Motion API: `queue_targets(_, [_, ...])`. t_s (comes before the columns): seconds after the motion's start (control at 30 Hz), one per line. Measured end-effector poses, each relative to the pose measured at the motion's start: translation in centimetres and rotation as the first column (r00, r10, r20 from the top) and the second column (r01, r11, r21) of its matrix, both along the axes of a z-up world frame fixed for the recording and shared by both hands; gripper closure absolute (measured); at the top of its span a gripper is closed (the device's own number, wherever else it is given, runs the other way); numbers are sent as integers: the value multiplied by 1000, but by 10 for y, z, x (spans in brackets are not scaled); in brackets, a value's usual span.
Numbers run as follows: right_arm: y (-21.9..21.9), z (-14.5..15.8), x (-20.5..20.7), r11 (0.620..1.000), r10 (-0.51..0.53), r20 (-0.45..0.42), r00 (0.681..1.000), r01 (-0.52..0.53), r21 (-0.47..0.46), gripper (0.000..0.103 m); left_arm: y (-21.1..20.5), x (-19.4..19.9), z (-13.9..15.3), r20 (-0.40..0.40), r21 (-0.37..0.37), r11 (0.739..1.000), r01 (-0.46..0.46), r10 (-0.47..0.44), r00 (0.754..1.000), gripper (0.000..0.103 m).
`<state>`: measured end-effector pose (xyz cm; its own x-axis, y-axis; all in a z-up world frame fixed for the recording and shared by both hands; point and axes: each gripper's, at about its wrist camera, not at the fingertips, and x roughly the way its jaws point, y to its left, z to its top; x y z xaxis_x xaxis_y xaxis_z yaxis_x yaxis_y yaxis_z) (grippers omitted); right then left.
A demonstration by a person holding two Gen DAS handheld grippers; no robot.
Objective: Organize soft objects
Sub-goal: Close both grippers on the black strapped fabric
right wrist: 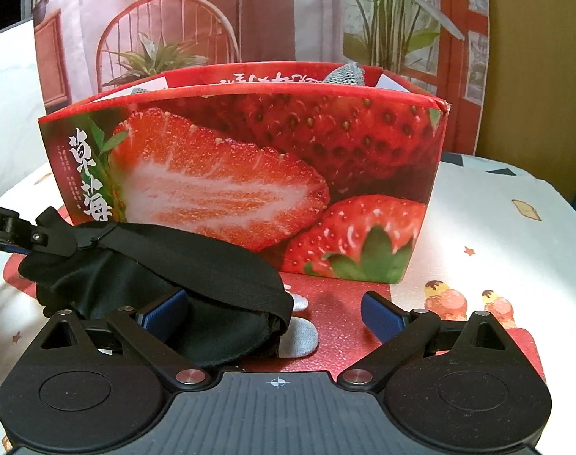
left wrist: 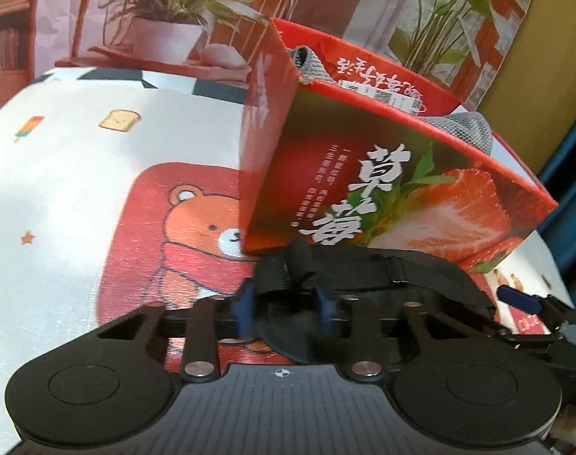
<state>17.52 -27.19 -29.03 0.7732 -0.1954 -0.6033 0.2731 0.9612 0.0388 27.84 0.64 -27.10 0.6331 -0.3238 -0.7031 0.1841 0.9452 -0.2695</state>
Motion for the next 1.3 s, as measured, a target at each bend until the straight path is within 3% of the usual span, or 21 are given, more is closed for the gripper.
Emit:
queue_targets(0.17, [-1, 0, -1, 1000, 2, 2, 1000, -2, 8, 7, 8, -9, 0, 15, -6, 1000, -1, 1, 1000, 84])
queue_targets(0.83, [5, 1, -4, 1000, 6, 10, 1000, -6, -3, 7, 15, -30, -7, 9, 2, 1000, 2, -2, 1000, 84])
queue_targets(1.23, [8, 11, -18, 998, 40, 35, 999, -41, 43, 28, 15, -29, -7, 14, 6, 1000, 5, -5, 1000, 84])
queue_targets(1.3, [6, 12, -17, 997, 48, 39, 998, -51, 63, 36, 16, -30, -7, 15, 6, 1000, 7, -7, 1000, 84])
